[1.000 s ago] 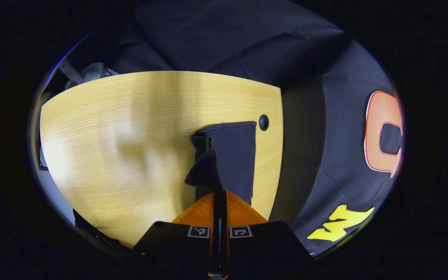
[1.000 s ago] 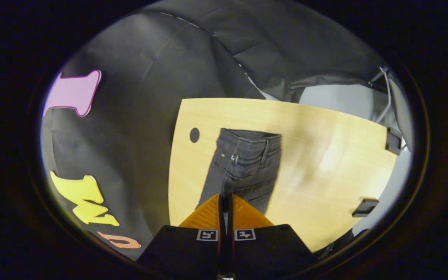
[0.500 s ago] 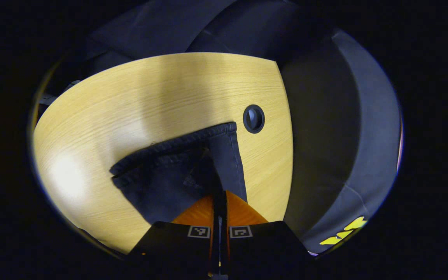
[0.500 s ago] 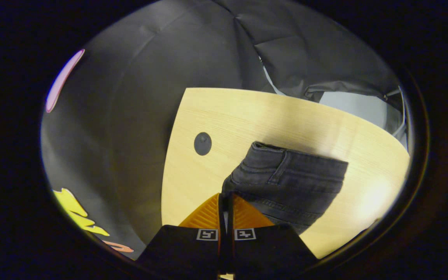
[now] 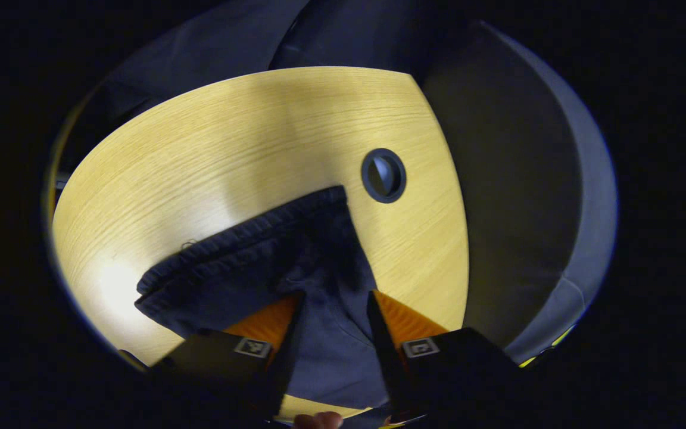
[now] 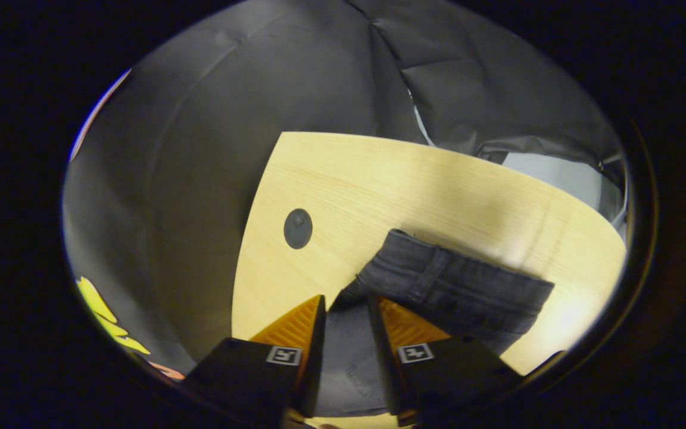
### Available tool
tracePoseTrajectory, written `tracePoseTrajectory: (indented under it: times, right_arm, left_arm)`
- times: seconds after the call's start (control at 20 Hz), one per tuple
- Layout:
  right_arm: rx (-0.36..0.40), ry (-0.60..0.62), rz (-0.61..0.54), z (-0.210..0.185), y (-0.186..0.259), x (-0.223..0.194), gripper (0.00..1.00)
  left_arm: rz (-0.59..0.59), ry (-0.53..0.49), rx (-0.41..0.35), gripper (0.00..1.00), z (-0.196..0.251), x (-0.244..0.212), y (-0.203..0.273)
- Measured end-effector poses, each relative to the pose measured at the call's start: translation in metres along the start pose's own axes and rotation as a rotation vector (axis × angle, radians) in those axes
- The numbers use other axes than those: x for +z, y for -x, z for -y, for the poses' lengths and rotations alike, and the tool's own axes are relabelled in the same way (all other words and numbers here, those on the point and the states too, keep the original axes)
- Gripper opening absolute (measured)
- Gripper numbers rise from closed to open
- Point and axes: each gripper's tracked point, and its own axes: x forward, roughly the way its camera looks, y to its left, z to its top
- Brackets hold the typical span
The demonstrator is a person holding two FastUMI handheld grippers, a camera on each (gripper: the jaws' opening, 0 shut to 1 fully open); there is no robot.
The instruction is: Grasp the waist and the cuffs of the jeans and fold them to make the two legs overlap; first hold the waist and fold one-third of the jeans toward the cuffs, then hold the cuffs and fold the remaining one-third in the same direction to finish folding.
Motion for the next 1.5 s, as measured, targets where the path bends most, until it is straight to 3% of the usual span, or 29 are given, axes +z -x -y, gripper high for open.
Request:
tracePoseTrajectory:
  times: [0.1, 0.15, 0.2, 0.3, 0.6, 0.65, 0.7, 0.75, 0.8, 0.95, 1.05, 1.35, 1.5]
  right_arm:
    - [-0.004, 0.060, 0.022, 0.000, 0.012, 0.000, 0.71]
    - [-0.008, 0.101, 0.050, 0.000, 0.021, 0.003, 0.76]
    - [0.000, 0.146, 0.087, -0.002, 0.030, 0.007, 0.89]
    - [0.028, 0.255, 0.178, -0.012, 0.056, 0.012, 0.89]
    - [0.097, 0.784, 0.569, -0.044, 0.179, -0.005, 0.89]
    - [0.113, 0.849, 0.639, -0.050, 0.206, -0.016, 0.89]
    - [0.131, 0.903, 0.703, -0.054, 0.227, -0.026, 0.96]
    - [0.150, 0.940, 0.751, -0.056, 0.248, -0.039, 0.89]
    - [0.174, 0.963, 0.779, -0.056, 0.267, -0.055, 0.96]
    - [0.225, 0.989, 0.822, -0.035, 0.313, -0.097, 0.97]
    - [0.216, 0.993, 0.807, -0.011, 0.329, -0.118, 0.97]
    - [0.192, 0.879, 0.768, 0.030, 0.325, -0.140, 0.97]
    - [0.159, 0.864, 0.765, 0.049, 0.317, -0.132, 0.97]
  left_arm:
    - [0.027, -0.050, 0.035, 0.89, 0.002, 0.001, 0.009]
    - [0.049, -0.071, 0.033, 0.90, 0.008, 0.002, 0.017]
    - [0.082, -0.102, 0.035, 0.90, 0.014, 0.004, 0.029]
    - [0.152, -0.201, 0.030, 0.91, 0.033, 0.003, 0.059]
    - [0.568, -0.753, -0.063, 0.92, 0.126, -0.028, 0.194]
    - [0.636, -0.815, -0.084, 0.94, 0.136, -0.058, 0.218]
    - [0.708, -0.868, -0.089, 0.98, 0.138, -0.063, 0.235]
    - [0.772, -0.905, -0.100, 0.99, 0.145, -0.080, 0.250]
    - [0.817, -0.926, -0.119, 0.99, 0.147, -0.098, 0.261]
    - [0.918, -0.943, -0.202, 0.99, 0.132, -0.145, 0.301]
    - [0.977, -0.964, -0.237, 0.99, 0.116, -0.178, 0.320]
    - [1.007, -0.995, -0.365, 0.99, 0.102, -0.260, 0.345]
    - [1.022, -1.046, -0.367, 0.99, 0.100, -0.276, 0.349]
